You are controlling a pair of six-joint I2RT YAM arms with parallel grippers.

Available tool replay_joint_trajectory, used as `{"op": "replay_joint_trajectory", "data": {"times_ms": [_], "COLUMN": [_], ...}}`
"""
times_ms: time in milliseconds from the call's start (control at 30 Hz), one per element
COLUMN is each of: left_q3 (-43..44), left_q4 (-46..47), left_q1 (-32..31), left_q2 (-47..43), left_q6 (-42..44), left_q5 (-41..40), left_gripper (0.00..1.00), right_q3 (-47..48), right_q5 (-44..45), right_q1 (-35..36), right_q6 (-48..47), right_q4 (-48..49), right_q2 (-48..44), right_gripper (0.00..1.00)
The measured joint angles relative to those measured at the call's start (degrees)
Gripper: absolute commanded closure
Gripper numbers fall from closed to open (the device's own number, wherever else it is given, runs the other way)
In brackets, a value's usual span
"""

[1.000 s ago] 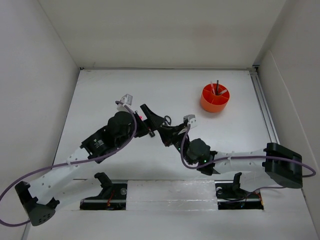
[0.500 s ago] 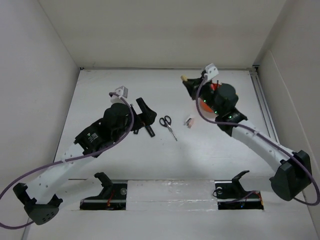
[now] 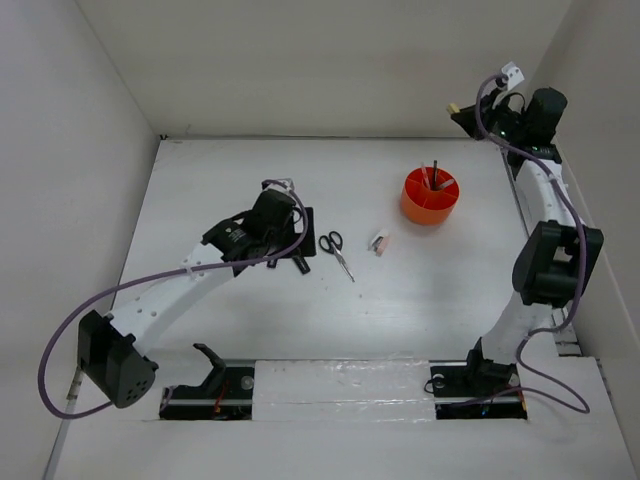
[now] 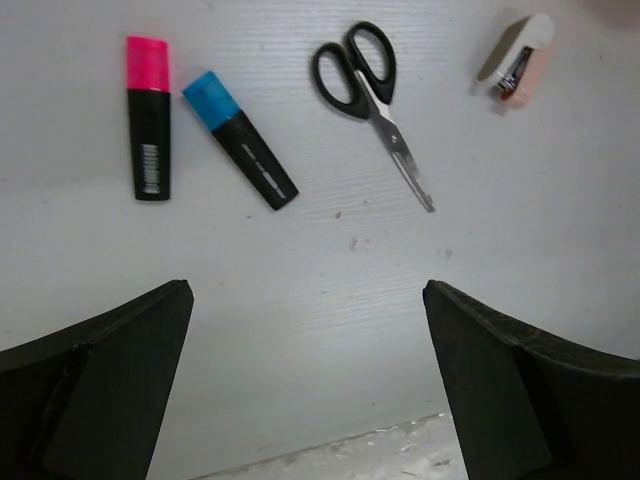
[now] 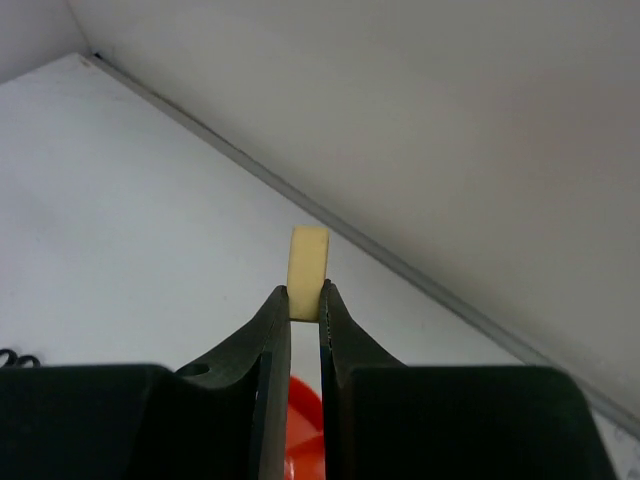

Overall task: Sort the stationery into containers
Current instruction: Place the stationery in the storage box.

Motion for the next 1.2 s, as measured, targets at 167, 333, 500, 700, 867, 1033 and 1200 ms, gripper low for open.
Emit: {"op": "replay_joint_trajectory", "data": {"times_ms": [167, 333, 500, 700, 867, 1033, 1200], "left_q3": [-0.33, -2.67, -5.88, -6.84, -6.91, -7.30, -7.54], "left_q4": [0.26, 2.38, 3.93, 5.27, 5.64, 5.90, 5.95], "left_q1": [5.18, 5.05, 5.01, 5.01, 5.01, 5.01, 5.01], "left_q2": [-1.33, -3.67, -6.32, -8.20, -8.17, -8.17, -8.17], "left_q6": [4.87, 6.71, 7.65, 8.11, 8.28, 8.31, 8.33], "left_q5": [-1.18, -1.33, 0.00, 1.16, 1.40, 1.95, 2.47], "left_gripper": [0.00, 0.00, 0.00, 0.00, 0.00, 0.00, 0.00], "right_q3": [2.73, 5.18, 6.45, 6.03, 2.27, -2.71, -6.16], "right_q5": [-3.98, -4.87, -4.63, -2.60, -2.86, -5.22, -8.28], "right_q1": [-3.91, -2.99, -2.62, -2.49, -2.51, -3.10, -5.11], "right_q6": [0.48, 0.17, -0.81, -3.43, -4.57, -4.44, -1.11], "right_q4": [-4.72, -7.04, -7.10, -6.93, -4.94, -3.34, 3.02], "right_q2": [8.85, 13.38, 13.84, 14.47, 15.85, 16.70, 16.81], "right_gripper": [1.00, 1.00, 1.00, 1.00, 1.00, 1.00, 1.00]}}
